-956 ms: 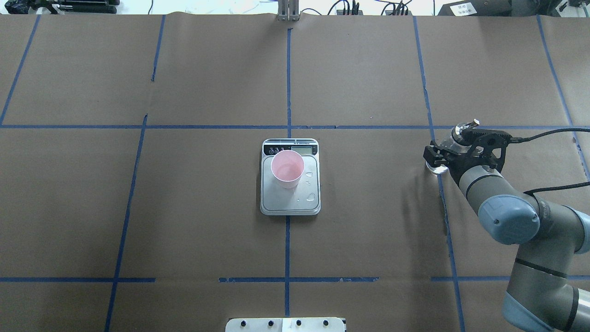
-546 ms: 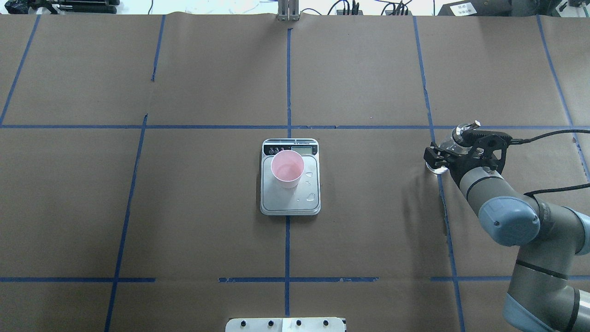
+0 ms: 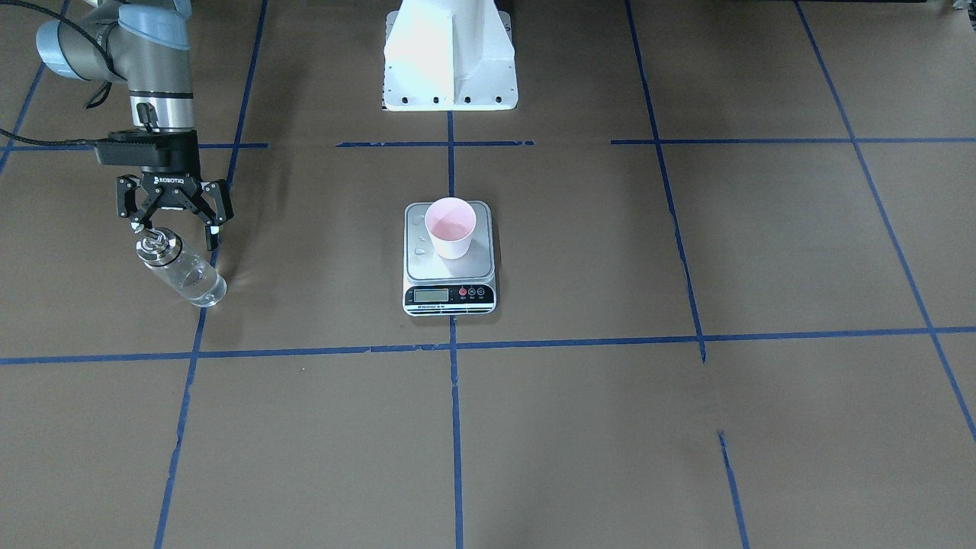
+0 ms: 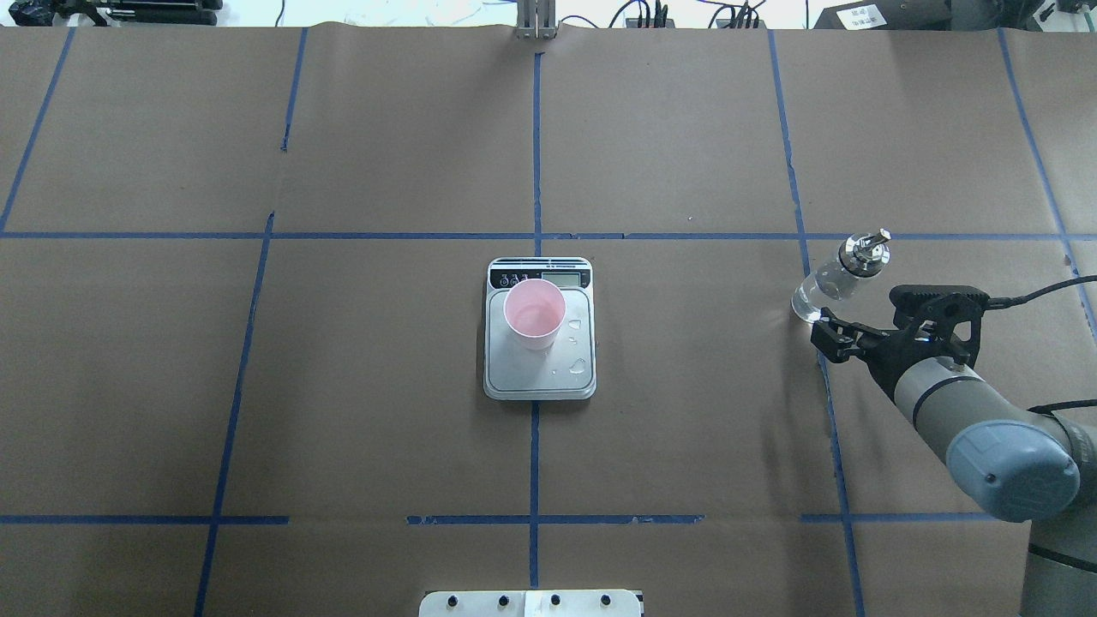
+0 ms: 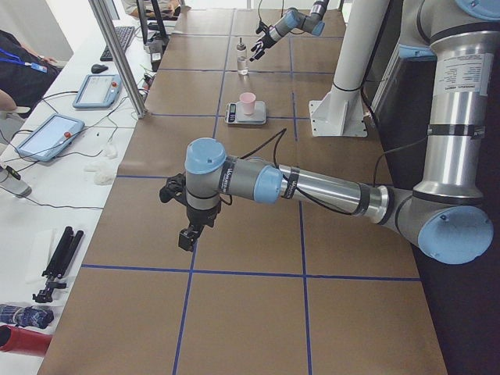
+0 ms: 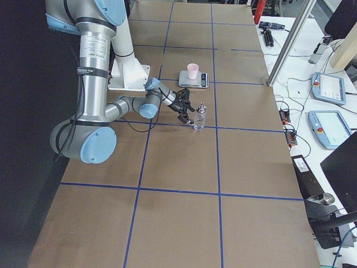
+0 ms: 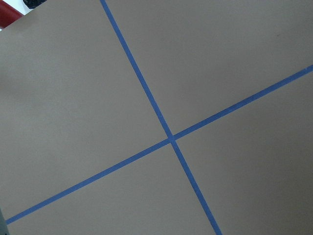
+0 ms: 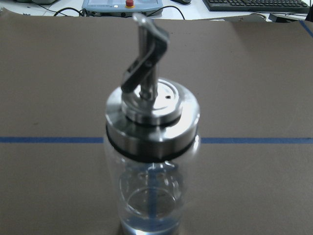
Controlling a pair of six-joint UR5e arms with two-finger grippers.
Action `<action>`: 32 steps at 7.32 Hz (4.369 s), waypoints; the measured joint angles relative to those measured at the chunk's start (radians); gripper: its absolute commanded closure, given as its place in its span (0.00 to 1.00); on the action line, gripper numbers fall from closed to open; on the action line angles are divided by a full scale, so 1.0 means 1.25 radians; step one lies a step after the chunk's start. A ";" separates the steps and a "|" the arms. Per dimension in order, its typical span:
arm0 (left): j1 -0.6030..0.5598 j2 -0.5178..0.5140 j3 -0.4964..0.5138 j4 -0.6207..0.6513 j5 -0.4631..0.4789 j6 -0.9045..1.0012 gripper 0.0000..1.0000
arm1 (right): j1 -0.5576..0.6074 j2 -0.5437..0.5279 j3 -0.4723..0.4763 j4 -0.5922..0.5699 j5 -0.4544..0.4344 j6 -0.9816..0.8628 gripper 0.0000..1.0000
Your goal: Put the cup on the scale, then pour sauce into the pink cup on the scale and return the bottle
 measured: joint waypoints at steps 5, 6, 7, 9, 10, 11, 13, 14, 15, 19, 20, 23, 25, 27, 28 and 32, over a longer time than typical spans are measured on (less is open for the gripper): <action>-0.001 0.002 0.000 0.001 0.004 0.001 0.00 | -0.026 0.000 0.340 -0.518 0.088 -0.040 0.00; -0.001 0.002 0.001 0.000 0.004 0.001 0.00 | 0.008 0.055 0.364 -0.602 0.141 -0.083 0.00; -0.001 0.002 0.002 0.001 0.004 0.001 0.00 | 0.072 0.110 0.373 -0.661 0.224 -0.150 0.00; -0.001 0.004 0.003 0.001 0.003 0.003 0.00 | 0.258 0.183 0.364 -0.720 0.444 -0.360 0.00; -0.001 0.005 0.005 0.002 0.001 0.005 0.00 | 0.362 0.193 0.339 -0.725 0.558 -0.475 0.00; -0.001 0.006 0.015 0.004 -0.002 0.006 0.00 | 0.470 0.197 0.296 -0.725 0.674 -0.593 0.00; -0.002 0.013 0.050 0.007 -0.010 0.008 0.00 | 0.670 0.198 0.171 -0.723 0.869 -0.844 0.00; -0.005 0.022 0.069 0.011 -0.029 0.009 0.00 | 0.751 0.197 0.102 -0.723 0.943 -0.956 0.00; -0.007 0.039 0.081 0.013 -0.065 0.009 0.00 | 0.814 0.195 0.040 -0.723 0.991 -1.048 0.00; -0.008 0.068 0.090 0.010 -0.107 0.010 0.00 | 0.929 0.184 -0.154 -0.710 1.061 -1.219 0.00; -0.008 0.070 0.091 0.010 -0.106 0.010 0.00 | 0.936 0.185 -0.206 -0.701 1.038 -1.230 0.00; -0.009 0.078 0.091 0.011 -0.100 0.007 0.00 | 0.942 0.178 -0.354 -0.561 1.001 -1.232 0.00; -0.009 0.079 0.092 0.011 -0.099 0.006 0.00 | 0.954 0.176 -0.399 -0.494 1.010 -1.228 0.00; -0.009 0.080 0.092 0.011 -0.099 0.006 0.00 | 0.976 0.176 -0.399 -0.486 1.046 -1.224 0.00; -0.009 0.080 0.093 0.011 -0.099 0.006 0.00 | 0.991 0.176 -0.392 -0.488 1.060 -1.222 0.00; -0.012 0.080 0.091 0.012 -0.100 -0.038 0.00 | 1.007 0.181 -0.385 -0.496 1.087 -1.178 0.00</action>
